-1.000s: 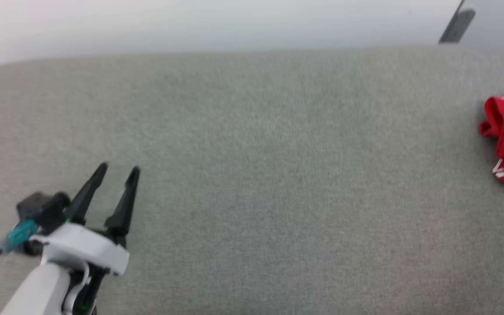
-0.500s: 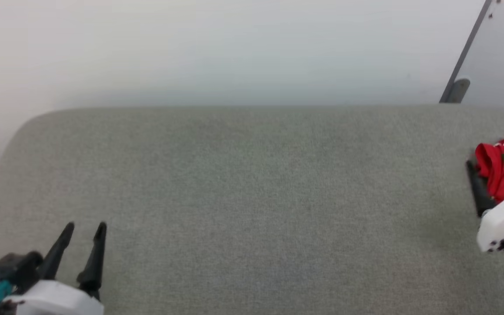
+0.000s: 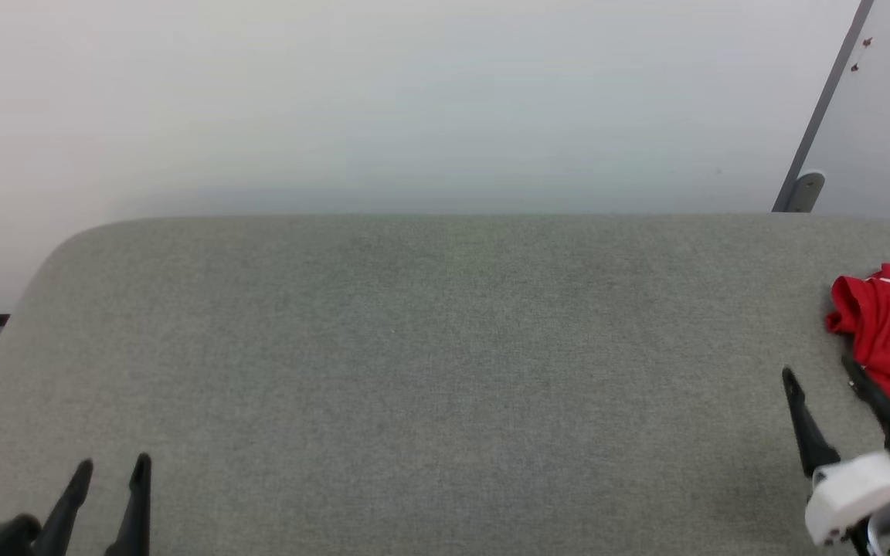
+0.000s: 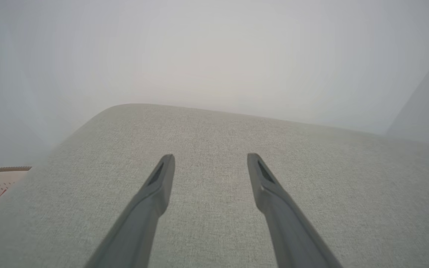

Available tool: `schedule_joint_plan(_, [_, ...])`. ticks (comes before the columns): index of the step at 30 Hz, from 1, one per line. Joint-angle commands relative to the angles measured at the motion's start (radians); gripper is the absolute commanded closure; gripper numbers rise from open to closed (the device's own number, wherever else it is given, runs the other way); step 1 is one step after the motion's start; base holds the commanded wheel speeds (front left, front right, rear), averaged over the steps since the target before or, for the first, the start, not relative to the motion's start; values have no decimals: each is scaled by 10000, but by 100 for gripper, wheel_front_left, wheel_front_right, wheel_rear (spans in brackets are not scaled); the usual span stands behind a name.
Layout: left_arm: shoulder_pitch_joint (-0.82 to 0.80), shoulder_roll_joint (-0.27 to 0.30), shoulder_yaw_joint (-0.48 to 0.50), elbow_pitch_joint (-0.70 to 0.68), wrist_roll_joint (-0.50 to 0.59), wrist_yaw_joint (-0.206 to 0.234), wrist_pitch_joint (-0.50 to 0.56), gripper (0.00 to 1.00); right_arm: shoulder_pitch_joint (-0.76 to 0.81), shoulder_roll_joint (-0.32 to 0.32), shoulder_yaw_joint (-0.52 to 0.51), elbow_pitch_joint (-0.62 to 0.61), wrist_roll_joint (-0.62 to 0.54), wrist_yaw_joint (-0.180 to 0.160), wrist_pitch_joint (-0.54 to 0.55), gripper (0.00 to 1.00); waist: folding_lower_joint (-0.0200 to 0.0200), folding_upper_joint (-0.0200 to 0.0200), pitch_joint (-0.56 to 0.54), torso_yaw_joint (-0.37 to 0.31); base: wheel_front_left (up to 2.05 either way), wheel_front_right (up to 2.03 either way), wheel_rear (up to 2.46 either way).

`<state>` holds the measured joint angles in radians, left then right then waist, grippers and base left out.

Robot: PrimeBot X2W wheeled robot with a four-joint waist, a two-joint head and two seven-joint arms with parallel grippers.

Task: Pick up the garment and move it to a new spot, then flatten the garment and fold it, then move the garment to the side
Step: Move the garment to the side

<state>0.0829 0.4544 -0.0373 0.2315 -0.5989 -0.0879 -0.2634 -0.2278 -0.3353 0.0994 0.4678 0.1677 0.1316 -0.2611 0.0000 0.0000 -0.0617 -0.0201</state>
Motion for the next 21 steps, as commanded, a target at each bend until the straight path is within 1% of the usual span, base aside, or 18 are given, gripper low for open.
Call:
schedule_joint_plan(1, [179,-149,145,12,93,-61,-7,0,376,128,-202,-343,-112,-20,-35,0,0,0,-46,20,0,0,0])
schedule_joint_plan(8, [381,-564,685,233,426,-288,-7,0,1726,669,-909,-1578,-435,-20,-37,0,0,0,-134,128,0,0,0])
schedule_joint_plan(15, [465,-698,848,284,942,-384,-7,0,2457,1077,-1093,-2254,-613,-20,-38,0,0,0,-152,140,0,0,0])
schedule_joint_plan(21, [437,-782,850,258,1203,-419,-7,0,2727,1240,-1115,-2554,-659,-20,-39,0,0,0,-162,100,0,0,0])
